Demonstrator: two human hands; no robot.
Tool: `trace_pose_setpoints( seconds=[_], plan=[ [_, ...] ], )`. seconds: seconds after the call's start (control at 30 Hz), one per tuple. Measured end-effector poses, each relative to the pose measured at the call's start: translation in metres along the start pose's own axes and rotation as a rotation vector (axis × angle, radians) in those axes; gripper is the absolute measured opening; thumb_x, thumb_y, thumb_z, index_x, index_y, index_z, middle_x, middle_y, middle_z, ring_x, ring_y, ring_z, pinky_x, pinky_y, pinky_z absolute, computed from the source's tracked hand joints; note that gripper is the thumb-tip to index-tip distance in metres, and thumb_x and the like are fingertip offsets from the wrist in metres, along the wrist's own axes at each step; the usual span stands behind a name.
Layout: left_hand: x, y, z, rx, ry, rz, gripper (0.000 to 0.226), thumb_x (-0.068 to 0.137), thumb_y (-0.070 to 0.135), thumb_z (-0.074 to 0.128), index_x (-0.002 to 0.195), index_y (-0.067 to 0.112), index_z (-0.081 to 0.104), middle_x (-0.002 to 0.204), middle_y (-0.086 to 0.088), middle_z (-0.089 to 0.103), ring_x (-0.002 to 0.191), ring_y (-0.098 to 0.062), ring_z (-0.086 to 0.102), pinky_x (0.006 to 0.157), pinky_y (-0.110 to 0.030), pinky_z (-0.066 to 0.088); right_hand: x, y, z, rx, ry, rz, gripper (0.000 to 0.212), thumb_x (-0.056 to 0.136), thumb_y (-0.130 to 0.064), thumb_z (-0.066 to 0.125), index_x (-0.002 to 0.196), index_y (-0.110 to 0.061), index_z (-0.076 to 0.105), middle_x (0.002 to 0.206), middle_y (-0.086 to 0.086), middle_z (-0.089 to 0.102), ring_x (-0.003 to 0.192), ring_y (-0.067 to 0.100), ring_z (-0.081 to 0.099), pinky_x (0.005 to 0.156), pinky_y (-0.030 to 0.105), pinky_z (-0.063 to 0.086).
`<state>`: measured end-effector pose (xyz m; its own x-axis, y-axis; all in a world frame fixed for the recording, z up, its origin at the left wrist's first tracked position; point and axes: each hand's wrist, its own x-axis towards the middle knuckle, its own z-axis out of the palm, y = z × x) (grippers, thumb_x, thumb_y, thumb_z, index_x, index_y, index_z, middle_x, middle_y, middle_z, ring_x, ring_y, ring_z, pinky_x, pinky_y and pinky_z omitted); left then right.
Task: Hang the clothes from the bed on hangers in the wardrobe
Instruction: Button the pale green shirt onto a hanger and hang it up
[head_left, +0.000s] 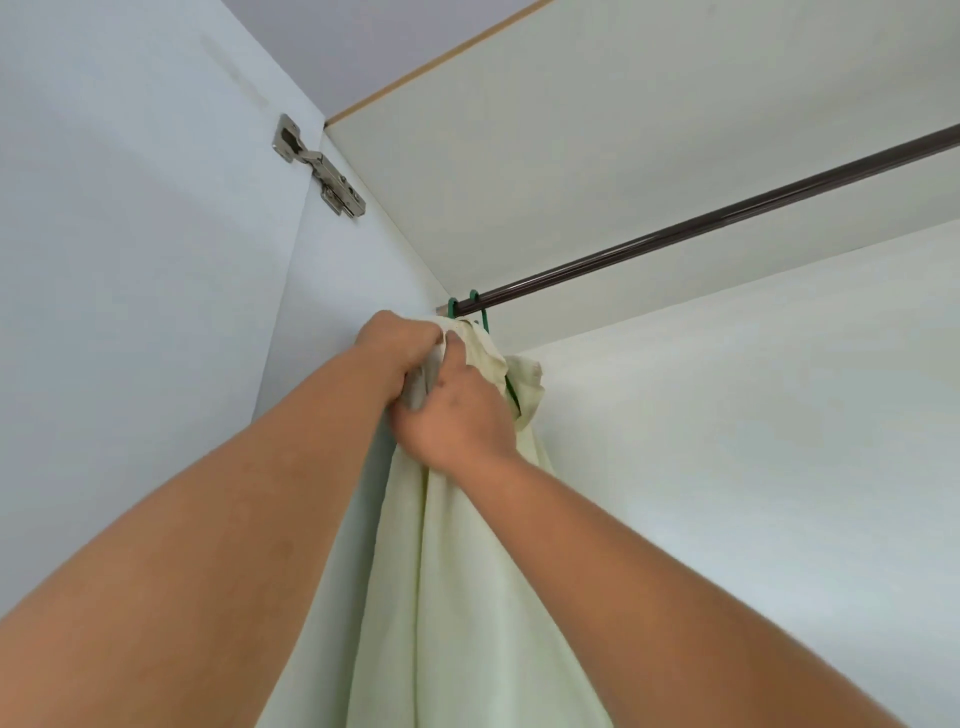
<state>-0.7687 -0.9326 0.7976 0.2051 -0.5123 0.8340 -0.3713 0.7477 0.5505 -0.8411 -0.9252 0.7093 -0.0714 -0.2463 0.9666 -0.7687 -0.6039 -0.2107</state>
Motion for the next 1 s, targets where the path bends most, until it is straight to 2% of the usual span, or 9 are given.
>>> trace_pose_setpoints(
  seconds=[0.07, 0.13, 0.27, 0.37, 0.57, 0.67, 0.77, 0.9, 1.0],
  plan=[
    [-0.010, -0.011, -0.004, 0.252, 0.056, 0.078, 0.017, 0.079, 0.018, 0.061, 0.091, 0.007, 0.058, 0.083, -0.009, 0.057, 0.077, -0.027, 0.057, 0.063, -0.027, 0.044, -0.023, 0.004, 0.008, -0.002, -0.067, 0.050, 0.101, 0.076, -0.046, 0.062, 0.150, -0.033, -0.005, 0.130, 0.006, 0.042, 0.121, 0.033, 0.040, 0.094, 0.045, 0.042],
    [-0.028, -0.021, -0.007, 0.383, 0.038, 0.122, 0.017, 0.078, 0.013, 0.059, 0.093, 0.006, 0.057, 0.086, -0.009, 0.058, 0.082, -0.027, 0.058, 0.065, -0.027, 0.046, -0.047, 0.007, 0.013, 0.001, -0.151, 0.133, 0.109, 0.074, -0.036, 0.066, 0.148, -0.037, -0.014, 0.134, 0.003, 0.033, 0.124, 0.031, 0.034, 0.097, 0.047, 0.042],
    [-0.070, -0.031, -0.014, 0.474, -0.013, 0.102, 0.018, 0.078, 0.014, 0.059, 0.094, 0.006, 0.056, 0.090, -0.009, 0.060, 0.077, -0.023, 0.055, 0.062, -0.026, 0.042, -0.085, 0.001, 0.013, 0.077, -0.278, 0.235, 0.111, 0.076, -0.019, 0.065, 0.147, -0.040, -0.019, 0.133, 0.000, 0.030, 0.120, 0.026, 0.038, 0.096, 0.043, 0.046],
    [-0.108, -0.033, -0.020, 0.512, -0.063, 0.014, 0.020, 0.083, 0.017, 0.059, 0.099, 0.007, 0.054, 0.088, -0.005, 0.056, 0.074, -0.017, 0.052, 0.059, -0.027, 0.039, -0.116, -0.010, 0.003, 0.096, -0.354, 0.246, 0.107, 0.078, -0.015, 0.061, 0.148, -0.038, -0.016, 0.129, 0.001, 0.033, 0.112, 0.026, 0.049, 0.088, 0.041, 0.051],
    [-0.197, -0.044, -0.033, 0.495, -0.063, -0.114, 0.017, 0.092, 0.020, 0.048, 0.099, 0.011, 0.061, 0.091, -0.002, 0.060, 0.089, -0.022, 0.056, 0.081, -0.033, 0.049, -0.180, -0.018, -0.031, 0.173, -0.421, 0.250, 0.099, 0.080, -0.006, 0.055, 0.151, -0.034, -0.008, 0.130, 0.005, 0.035, 0.103, 0.027, 0.055, 0.076, 0.036, 0.051],
    [-0.250, -0.044, -0.049, 0.532, -0.054, -0.154, 0.027, 0.090, 0.016, 0.046, 0.114, 0.016, 0.059, 0.111, -0.004, 0.063, 0.105, -0.024, 0.058, 0.091, -0.033, 0.048, -0.223, -0.022, -0.050, 0.236, -0.474, 0.265, 0.097, 0.081, -0.010, 0.057, 0.152, -0.031, -0.005, 0.133, 0.004, 0.033, 0.112, 0.028, 0.052, 0.083, 0.033, 0.048],
    [-0.305, -0.043, -0.068, 0.646, -0.036, -0.129, 0.037, 0.088, 0.016, 0.048, 0.125, 0.015, 0.053, 0.123, -0.003, 0.060, 0.120, -0.025, 0.050, 0.098, -0.033, 0.042, -0.264, -0.030, -0.064, 0.283, -0.482, 0.297, 0.091, 0.082, -0.018, 0.061, 0.152, -0.026, 0.003, 0.135, 0.009, 0.033, 0.114, 0.031, 0.052, 0.089, 0.035, 0.048],
    [-0.390, -0.036, -0.114, 0.849, 0.015, -0.058, 0.043, 0.087, 0.020, 0.050, 0.130, 0.017, 0.045, 0.126, 0.001, 0.052, 0.122, -0.023, 0.039, 0.095, -0.036, 0.039, -0.316, -0.064, -0.077, 0.396, -0.415, 0.366, 0.076, 0.084, -0.035, 0.062, 0.146, -0.021, 0.020, 0.129, 0.011, 0.041, 0.110, 0.034, 0.055, 0.087, 0.040, 0.050],
    [-0.456, -0.027, -0.172, 1.031, 0.067, -0.050, 0.049, 0.086, 0.020, 0.052, 0.134, 0.017, 0.042, 0.126, 0.000, 0.049, 0.119, -0.024, 0.038, 0.090, -0.035, 0.033, -0.362, -0.113, -0.081, 0.544, -0.463, 0.381, 0.072, 0.083, -0.030, 0.066, 0.142, -0.023, 0.025, 0.132, 0.007, 0.041, 0.114, 0.031, 0.052, 0.089, 0.039, 0.048]
  ],
)
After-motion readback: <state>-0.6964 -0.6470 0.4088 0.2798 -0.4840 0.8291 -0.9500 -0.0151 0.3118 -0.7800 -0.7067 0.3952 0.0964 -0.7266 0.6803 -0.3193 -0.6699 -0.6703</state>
